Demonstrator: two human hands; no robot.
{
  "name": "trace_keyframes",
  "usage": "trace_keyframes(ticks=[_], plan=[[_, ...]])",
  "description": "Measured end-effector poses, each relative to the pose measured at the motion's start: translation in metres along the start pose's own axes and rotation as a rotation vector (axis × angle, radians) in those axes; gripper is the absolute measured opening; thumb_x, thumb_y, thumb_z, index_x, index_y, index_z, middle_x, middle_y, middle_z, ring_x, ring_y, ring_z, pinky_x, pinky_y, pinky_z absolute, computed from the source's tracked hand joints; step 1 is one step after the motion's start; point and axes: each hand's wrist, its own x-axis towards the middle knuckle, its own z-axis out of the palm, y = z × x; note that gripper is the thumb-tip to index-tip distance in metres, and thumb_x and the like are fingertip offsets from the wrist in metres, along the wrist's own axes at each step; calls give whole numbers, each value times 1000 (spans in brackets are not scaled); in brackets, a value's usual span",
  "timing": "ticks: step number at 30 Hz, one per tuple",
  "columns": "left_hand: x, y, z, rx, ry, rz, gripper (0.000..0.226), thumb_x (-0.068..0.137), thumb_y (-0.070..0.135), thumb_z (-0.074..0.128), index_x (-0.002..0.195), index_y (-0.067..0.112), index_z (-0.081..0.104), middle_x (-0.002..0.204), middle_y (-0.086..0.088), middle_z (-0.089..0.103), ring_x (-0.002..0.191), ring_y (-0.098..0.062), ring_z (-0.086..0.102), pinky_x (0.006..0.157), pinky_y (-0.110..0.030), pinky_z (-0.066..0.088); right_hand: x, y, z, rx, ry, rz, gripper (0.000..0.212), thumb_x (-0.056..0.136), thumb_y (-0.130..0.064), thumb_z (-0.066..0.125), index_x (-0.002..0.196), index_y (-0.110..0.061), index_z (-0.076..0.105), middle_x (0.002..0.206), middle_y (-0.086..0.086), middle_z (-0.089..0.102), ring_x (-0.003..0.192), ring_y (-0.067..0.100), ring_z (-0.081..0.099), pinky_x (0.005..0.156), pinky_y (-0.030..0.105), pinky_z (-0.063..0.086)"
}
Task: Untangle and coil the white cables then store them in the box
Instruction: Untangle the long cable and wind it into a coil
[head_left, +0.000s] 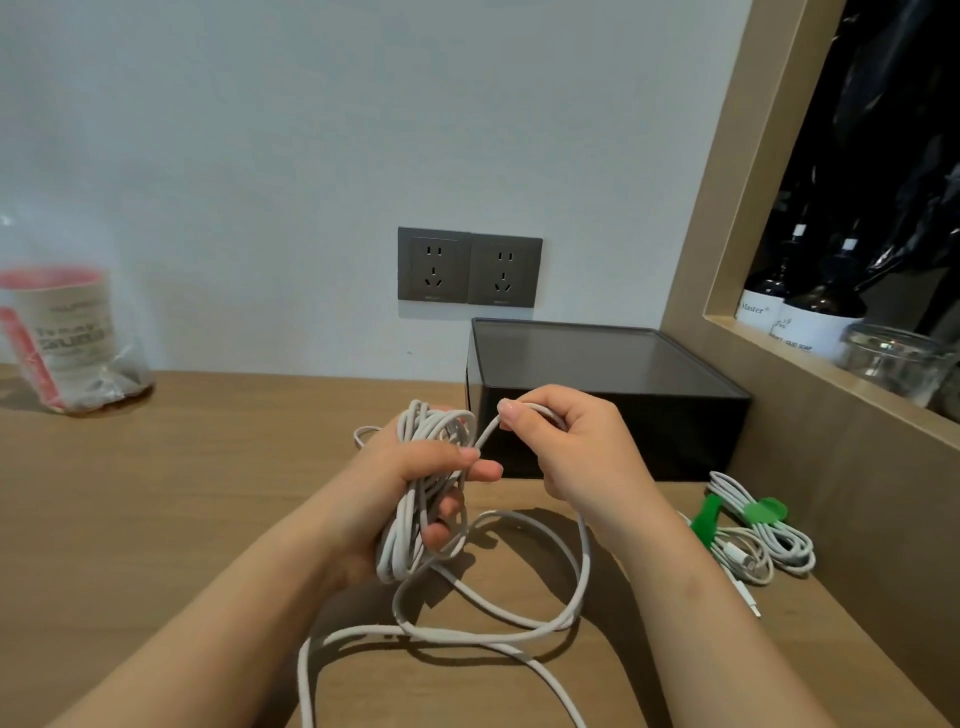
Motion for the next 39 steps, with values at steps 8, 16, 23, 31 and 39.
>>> trace_keyframes(ticks=[8,16,23,31,39], plan=[[6,4,18,-53,20,-31,44,70,13,64,112,8,50,88,-18,71,39,-9,48,34,-17,41,4,0,-13,33,58,57,20,93,-32,52,79,-20,62,53,-11,46,52,4,41,50,19,31],[19,1,14,-36,72,-19,41,67,17,62,101,-6,61,49,-5,50,36,-7,43,32,-14,37,2,6,-36,162,-167,149,24,96,-19,47,80,-11,63,53,-1,41,40,6,30,38,18,25],[12,2,12,-26,-25,-27,23,63,15,69,79,-2,70,61,-9,49,38,-8,41,32,-15,36,1,7,-30,83,-258,181,24,94,-25,50,78,-16,66,49,-4,40,44,9,30,40,18,26],[10,3,-3,93,-78,-96,53,66,15,70,115,9,51,79,-15,68,39,-10,47,34,-18,41,-2,8,-12,91,-173,104,21,94,-29,50,81,-24,66,50,-9,44,41,4,34,40,18,30],[0,7,4,493,-23,170,34,88,5,57,115,23,49,69,-5,67,49,-12,54,48,-25,46,-4,7,-6,-5,-111,17,17,94,-31,49,82,-31,61,47,-21,52,43,-8,48,40,7,33]])
